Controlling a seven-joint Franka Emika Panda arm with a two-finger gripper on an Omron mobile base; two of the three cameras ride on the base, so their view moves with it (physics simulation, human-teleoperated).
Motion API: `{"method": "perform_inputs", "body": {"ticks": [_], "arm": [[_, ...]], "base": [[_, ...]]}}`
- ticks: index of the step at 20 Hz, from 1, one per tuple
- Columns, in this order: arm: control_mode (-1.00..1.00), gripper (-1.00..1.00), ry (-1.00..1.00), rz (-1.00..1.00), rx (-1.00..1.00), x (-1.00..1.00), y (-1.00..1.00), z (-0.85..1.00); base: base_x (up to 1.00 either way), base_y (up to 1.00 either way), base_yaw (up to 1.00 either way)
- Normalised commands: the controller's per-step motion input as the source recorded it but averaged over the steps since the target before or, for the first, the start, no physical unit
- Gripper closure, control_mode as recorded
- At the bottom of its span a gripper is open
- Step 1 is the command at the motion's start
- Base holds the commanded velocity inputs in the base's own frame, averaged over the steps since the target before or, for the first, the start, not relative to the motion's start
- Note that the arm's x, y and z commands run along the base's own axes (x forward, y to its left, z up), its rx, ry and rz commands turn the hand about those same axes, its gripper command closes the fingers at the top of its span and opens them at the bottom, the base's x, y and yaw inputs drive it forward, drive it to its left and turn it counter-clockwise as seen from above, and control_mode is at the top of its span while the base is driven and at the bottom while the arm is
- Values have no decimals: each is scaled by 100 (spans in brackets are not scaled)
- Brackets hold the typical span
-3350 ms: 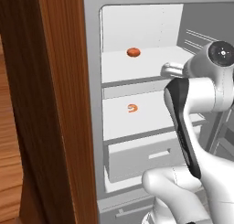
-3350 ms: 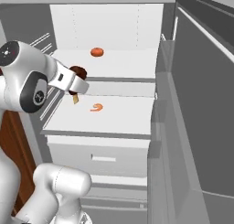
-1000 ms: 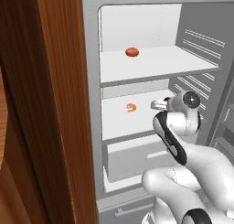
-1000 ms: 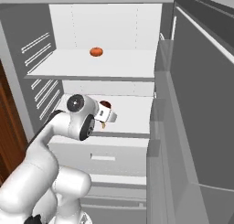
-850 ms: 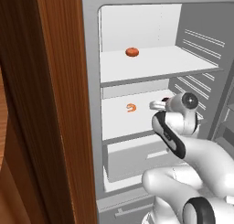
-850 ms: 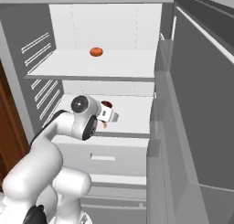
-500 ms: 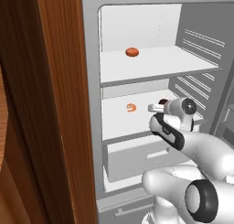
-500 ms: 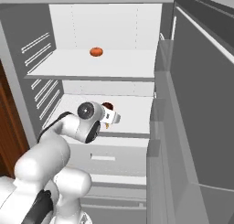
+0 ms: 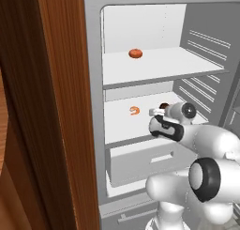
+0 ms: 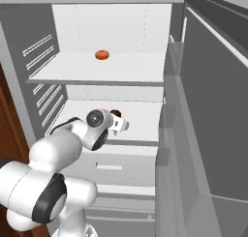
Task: Transport the steak and onion to the fridge. Place the steak on the rack containing meat and place the onion on the rack containing the vegetable, ensuring meats and vegetables are on different racks.
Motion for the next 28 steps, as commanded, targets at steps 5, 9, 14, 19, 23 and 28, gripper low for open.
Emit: {"method": "perform_inputs", "body": {"ticks": [5, 9, 14, 19, 23, 28], "arm": [[-100, 100, 9, 0, 0, 38, 0, 0], [-100, 100, 7, 0, 0, 35, 0, 0], [-100, 100, 1, 0, 0, 24, 0, -23], [-100, 100, 3, 0, 0, 21, 0, -68], [-100, 100, 0, 0, 0, 39, 0, -28], [-100, -100, 0, 0, 0, 33, 0, -23]], "base": [[0, 0, 0], [0, 0, 0], [0, 0, 0], [0, 0, 0], [0, 0, 0], [0, 0, 0]]}}
